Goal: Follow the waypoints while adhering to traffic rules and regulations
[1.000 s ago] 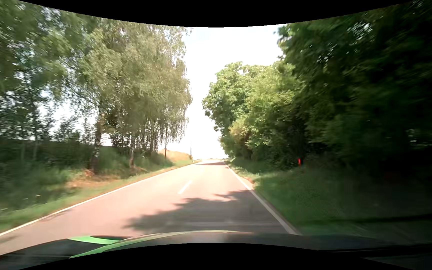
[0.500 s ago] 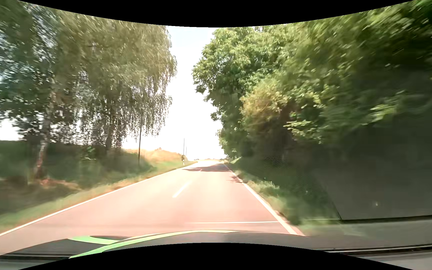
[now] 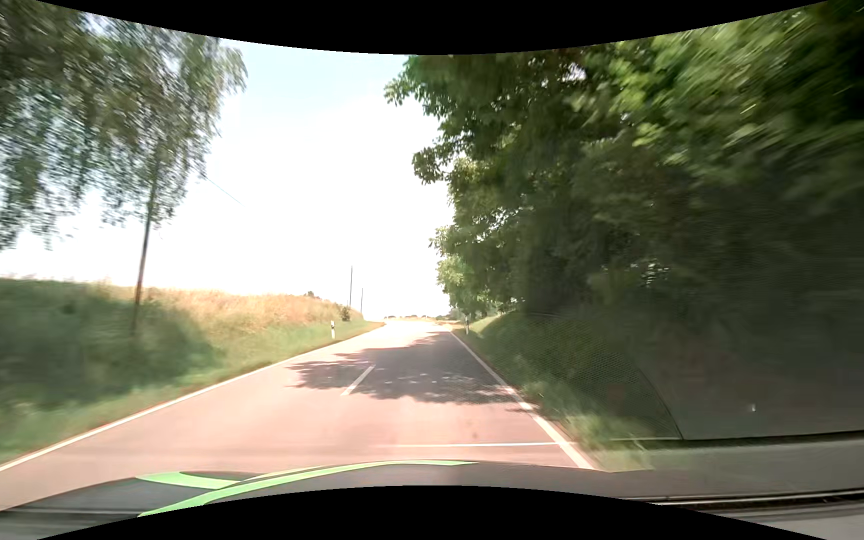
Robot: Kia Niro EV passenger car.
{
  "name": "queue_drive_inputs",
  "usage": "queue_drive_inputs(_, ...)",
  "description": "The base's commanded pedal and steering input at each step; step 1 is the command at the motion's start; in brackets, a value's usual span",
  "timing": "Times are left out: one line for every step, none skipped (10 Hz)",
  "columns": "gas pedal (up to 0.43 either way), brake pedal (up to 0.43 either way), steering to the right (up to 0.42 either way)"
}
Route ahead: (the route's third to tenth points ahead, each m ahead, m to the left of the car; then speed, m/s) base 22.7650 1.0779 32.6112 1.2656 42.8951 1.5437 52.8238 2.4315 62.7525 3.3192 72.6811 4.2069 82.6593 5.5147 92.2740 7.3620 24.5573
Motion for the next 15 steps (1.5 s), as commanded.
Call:
queue_drive_inputs(0.22, 0.0, 0.002)
queue_drive_inputs(0.22, 0.0, 0.0)
queue_drive_inputs(0.22, 0.0, 0.0)
queue_drive_inputs(0.22, 0.0, 0.0)
queue_drive_inputs(0.22, 0.0, 0.0)
queue_drive_inputs(0.22, 0.0, -0.001)
queue_drive_inputs(0.22, 0.0, -0.002)
queue_drive_inputs(0.22, 0.0, -0.003)
queue_drive_inputs(0.22, 0.0, -0.006)
queue_drive_inputs(0.22, 0.0, -0.007)
queue_drive_inputs(0.22, 0.0, -0.008)
queue_drive_inputs(0.22, 0.0, -0.01)
queue_drive_inputs(0.22, 0.0, -0.012)
queue_drive_inputs(0.22, 0.0, -0.015)
queue_drive_inputs(0.22, 0.0, -0.016)
